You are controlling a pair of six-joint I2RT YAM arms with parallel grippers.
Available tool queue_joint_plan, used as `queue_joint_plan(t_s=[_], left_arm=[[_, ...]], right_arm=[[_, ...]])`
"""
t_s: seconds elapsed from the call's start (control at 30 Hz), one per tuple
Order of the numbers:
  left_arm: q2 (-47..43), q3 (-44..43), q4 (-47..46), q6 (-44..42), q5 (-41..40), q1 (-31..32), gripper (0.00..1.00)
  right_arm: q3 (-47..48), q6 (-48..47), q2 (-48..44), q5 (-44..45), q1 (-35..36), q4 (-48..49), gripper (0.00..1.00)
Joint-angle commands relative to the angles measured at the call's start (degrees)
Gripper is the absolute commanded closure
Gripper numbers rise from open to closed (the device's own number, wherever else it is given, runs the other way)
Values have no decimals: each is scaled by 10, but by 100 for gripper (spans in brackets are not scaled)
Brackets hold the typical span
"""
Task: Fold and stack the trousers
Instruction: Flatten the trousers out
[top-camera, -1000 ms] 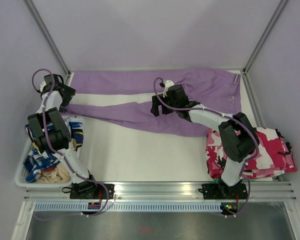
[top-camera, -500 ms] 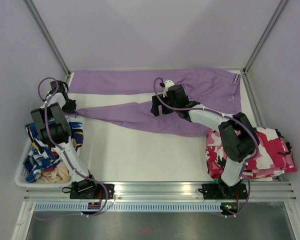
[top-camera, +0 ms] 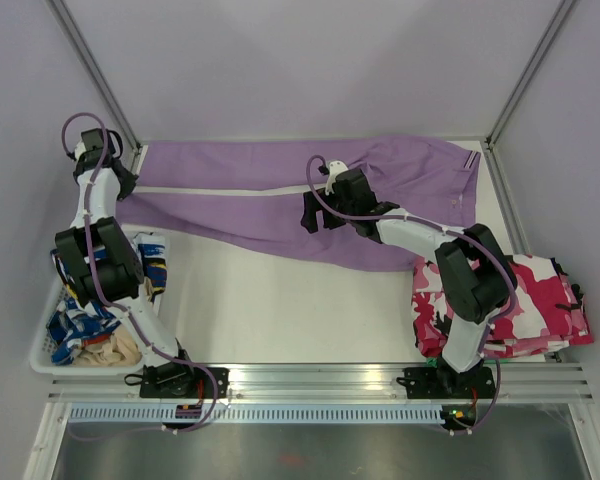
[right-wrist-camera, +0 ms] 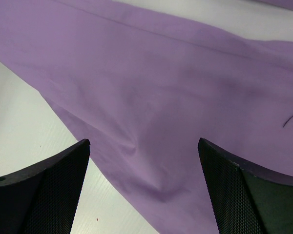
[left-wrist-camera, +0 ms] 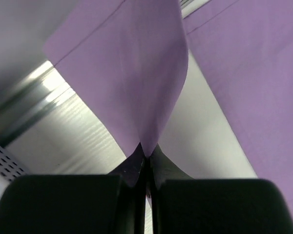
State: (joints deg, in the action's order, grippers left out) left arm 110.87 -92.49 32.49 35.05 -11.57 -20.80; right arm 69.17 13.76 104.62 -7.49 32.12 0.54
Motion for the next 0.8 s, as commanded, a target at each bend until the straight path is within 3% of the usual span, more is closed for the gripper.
queue_joint_plan(t_s=[0.0,0.17,0.37,0.5,0.57,0.63,0.67,0.7,0.73,0.77], left_arm=[[-14,-73,56,-148,-20,8,97],[21,-130,101,-200,-80,16,93],[152,-250,141,-194,-71,27,89],[222,-310,142,-178,-53,36,76],[227,-307,117,-167,-28,36,75],[224,-298,79,-168,-5,36,61],[220,-300,77,-172,-5,37,58],[214,-299,78,-175,-8,37,39],[206,-296,79,-177,-11,37,38],[178,-273,76,-181,-13,37,28]], right_arm=[[19,7,5,-14,0,25,2],[18,8,7,-17,1,28,2],[23,7,9,6,1,24,2],[32,2,21,22,0,9,2],[39,0,30,26,0,-3,2],[40,1,33,24,0,-4,2],[40,2,31,24,0,-3,2],[40,2,30,24,0,-3,2],[35,2,27,25,0,-3,2],[33,3,24,25,0,-4,2]])
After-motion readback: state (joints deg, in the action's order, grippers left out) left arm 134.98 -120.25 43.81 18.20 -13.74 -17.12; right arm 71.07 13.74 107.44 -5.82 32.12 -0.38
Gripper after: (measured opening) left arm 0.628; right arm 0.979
